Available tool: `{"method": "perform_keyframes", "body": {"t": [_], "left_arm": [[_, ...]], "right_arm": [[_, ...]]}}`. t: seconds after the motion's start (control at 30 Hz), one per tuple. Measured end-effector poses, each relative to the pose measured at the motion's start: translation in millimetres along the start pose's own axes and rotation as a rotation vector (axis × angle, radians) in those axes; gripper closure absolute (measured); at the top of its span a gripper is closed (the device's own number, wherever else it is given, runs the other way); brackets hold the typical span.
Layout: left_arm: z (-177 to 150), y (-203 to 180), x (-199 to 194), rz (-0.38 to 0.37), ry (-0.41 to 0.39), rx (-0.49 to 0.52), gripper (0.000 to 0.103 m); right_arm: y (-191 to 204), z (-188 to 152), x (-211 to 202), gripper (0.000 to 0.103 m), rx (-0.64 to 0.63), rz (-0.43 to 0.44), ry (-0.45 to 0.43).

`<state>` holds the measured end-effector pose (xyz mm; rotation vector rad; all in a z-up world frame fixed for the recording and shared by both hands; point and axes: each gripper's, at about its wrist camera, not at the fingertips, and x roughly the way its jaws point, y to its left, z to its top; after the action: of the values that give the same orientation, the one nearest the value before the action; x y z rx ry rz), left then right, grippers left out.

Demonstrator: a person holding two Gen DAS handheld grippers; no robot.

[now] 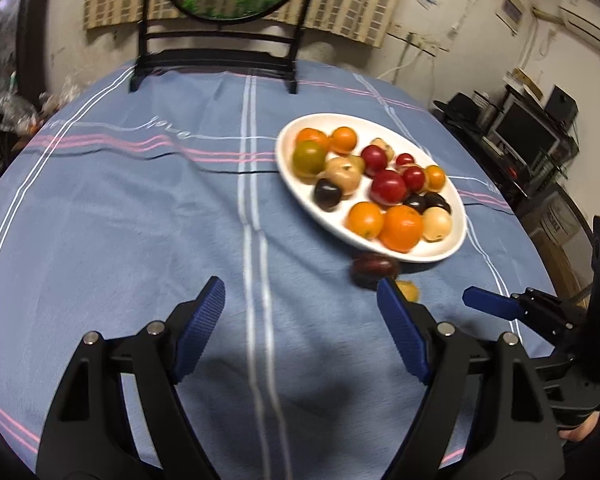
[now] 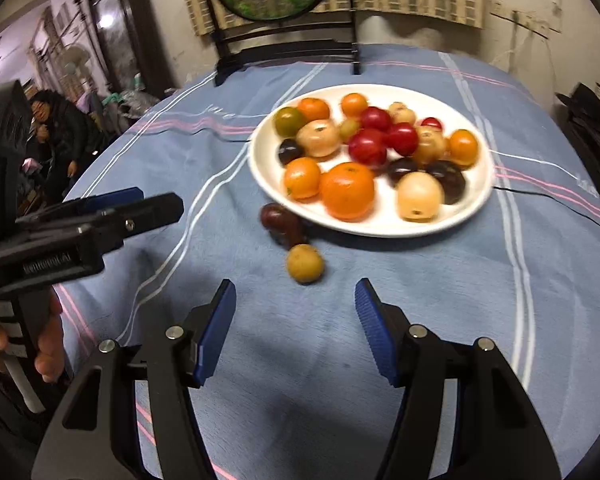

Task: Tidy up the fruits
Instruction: 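Withdraw both open tools back over the last two fruits, then grasp a small yellow-green fruit with the right tool while the left tool grasps a dark plum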

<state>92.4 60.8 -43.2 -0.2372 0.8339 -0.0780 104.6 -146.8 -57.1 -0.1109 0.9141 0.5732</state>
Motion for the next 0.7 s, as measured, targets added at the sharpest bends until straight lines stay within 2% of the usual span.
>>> {"method": "perform_keyframes", "body": {"t": [0.07, 0.17, 0.23, 0.3, 0.4, 0.53, 0.7], "left_arm": [[-2.4, 7.3, 0.3, 0.006, 0.005, -0.015, 0.023], [-4.6, 12.6, -0.9, 0.004, 0.006, -0.025, 0.023], [-5.2, 13.8, -1.9, 0.002, 0.007, -0.024, 0.023], [-5.5, 12.9, -3.2, -0.001, 0.006, -0.020, 0.023], [-5.5, 6.0, -2.2, -0.006, 0.009, -0.003, 0.023], [-6.7, -7.1, 4.9, -0.006, 0.028, 0.028, 0.023], [-7.3, -30.5, 22.1, -0.030, 0.063, 0.072, 0.023]], "right_arm": [[5.7, 3.7, 12.4, 0.043, -0.027, -0.041, 0.017], [5.6, 8.4, 28.9, 0.055, -0.027, -0.042, 0.048], [3.6, 10.9, 38.6, 0.056, -0.021, -0.058, 0.065], [-0.2, 13.6, 48.9, 0.066, -0.004, -0.059, 0.087], [-3.7, 13.1, 57.5, 0.074, 0.001, -0.073, 0.098], [-5.7, 7.4, 43.6, 0.075, 0.023, -0.053, 0.099], [-19.1, -11.6, 0.7, 0.075, 0.070, -0.069, 0.032]]}}
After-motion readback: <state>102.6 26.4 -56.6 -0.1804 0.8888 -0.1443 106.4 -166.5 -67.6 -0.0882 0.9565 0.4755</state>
